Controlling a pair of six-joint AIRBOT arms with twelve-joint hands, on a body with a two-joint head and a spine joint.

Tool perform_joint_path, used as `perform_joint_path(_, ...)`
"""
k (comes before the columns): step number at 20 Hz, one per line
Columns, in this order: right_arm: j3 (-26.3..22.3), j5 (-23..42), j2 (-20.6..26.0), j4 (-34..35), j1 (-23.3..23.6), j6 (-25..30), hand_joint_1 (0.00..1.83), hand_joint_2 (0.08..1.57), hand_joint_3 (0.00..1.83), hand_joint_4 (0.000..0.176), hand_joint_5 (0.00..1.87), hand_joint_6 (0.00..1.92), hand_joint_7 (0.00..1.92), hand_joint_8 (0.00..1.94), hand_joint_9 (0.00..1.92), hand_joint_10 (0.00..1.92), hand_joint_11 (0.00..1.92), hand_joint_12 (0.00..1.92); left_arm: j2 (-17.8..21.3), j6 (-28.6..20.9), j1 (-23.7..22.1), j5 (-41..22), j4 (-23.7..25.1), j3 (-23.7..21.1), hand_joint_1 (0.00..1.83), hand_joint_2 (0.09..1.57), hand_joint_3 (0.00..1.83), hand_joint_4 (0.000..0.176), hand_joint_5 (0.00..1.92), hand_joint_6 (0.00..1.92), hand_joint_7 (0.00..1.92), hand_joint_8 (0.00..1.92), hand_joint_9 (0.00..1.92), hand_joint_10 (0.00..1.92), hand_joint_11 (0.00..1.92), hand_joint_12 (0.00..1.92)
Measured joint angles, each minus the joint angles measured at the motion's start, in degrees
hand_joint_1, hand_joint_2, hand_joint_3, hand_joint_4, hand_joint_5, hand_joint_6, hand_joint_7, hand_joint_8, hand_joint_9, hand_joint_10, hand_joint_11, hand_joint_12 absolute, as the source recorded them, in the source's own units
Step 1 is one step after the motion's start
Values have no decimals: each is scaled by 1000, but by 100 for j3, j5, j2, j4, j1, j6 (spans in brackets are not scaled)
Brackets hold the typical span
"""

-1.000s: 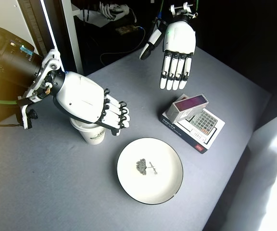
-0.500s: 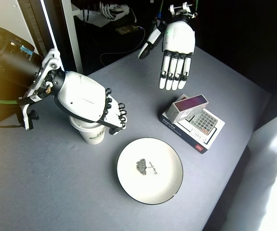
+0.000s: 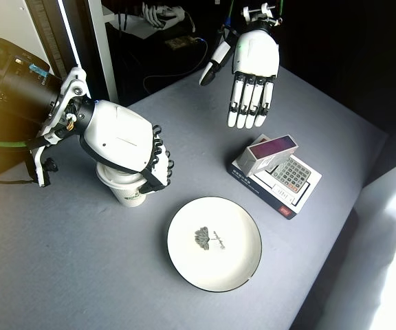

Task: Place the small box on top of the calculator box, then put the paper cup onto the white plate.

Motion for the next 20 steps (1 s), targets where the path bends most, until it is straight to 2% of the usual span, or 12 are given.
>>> perform_joint_path(4, 24, 39, -35, 0, 175, -103, 1492, 1104, 1, 0, 924, 929, 984, 886, 965, 1047, 774, 1583, 0, 0, 0, 20, 0, 0, 255, 1048, 1, 0, 228, 5, 352, 4, 371, 2, 0, 808)
perform_joint_path(6, 85, 205, -92, 2, 328, -105, 1498, 1080, 0, 0, 962, 845, 1040, 801, 1019, 976, 836, 1509, 0, 0, 0, 17, 0, 0, 283, 1049, 1, 0, 226, 2, 362, 3, 368, 1, 0, 765)
perform_joint_path(7, 120, 295, -114, 2, 374, -103, 1496, 1085, 1, 0, 953, 866, 1038, 808, 1000, 987, 819, 1530, 0, 0, 0, 20, 0, 0, 207, 1068, 7, 0, 192, 0, 329, 0, 336, 0, 0, 718)
perform_joint_path(8, 166, 393, -146, 2, 407, -103, 1495, 1096, 0, 0, 927, 904, 1021, 852, 970, 1024, 799, 1559, 0, 0, 0, 26, 0, 0, 229, 1064, 1, 0, 199, 4, 342, 5, 350, 7, 0, 762)
perform_joint_path(10, 280, 387, -199, 2, 472, -103, 1495, 1091, 0, 0, 933, 902, 1036, 820, 979, 997, 818, 1538, 0, 0, -11, 28, 2, 0, 258, 1054, 0, 0, 214, 6, 368, 8, 381, 12, 0, 817)
perform_joint_path(18, 645, 601, -437, 0, 960, -133, 1495, 1089, 2, 0, 922, 905, 1025, 823, 980, 1007, 854, 1518, 0, 0, -17, 22, 0, 7, 218, 1054, 0, 0, 217, 3, 353, 3, 360, 3, 0, 748)
perform_joint_path(20, 881, 660, -540, 2, 1027, -129, 1493, 1098, 0, 0, 918, 925, 1006, 847, 957, 1038, 833, 1541, 0, 0, -17, 35, 2, 7, 248, 1045, 0, 0, 224, 4, 359, 3, 363, 3, 0, 764)
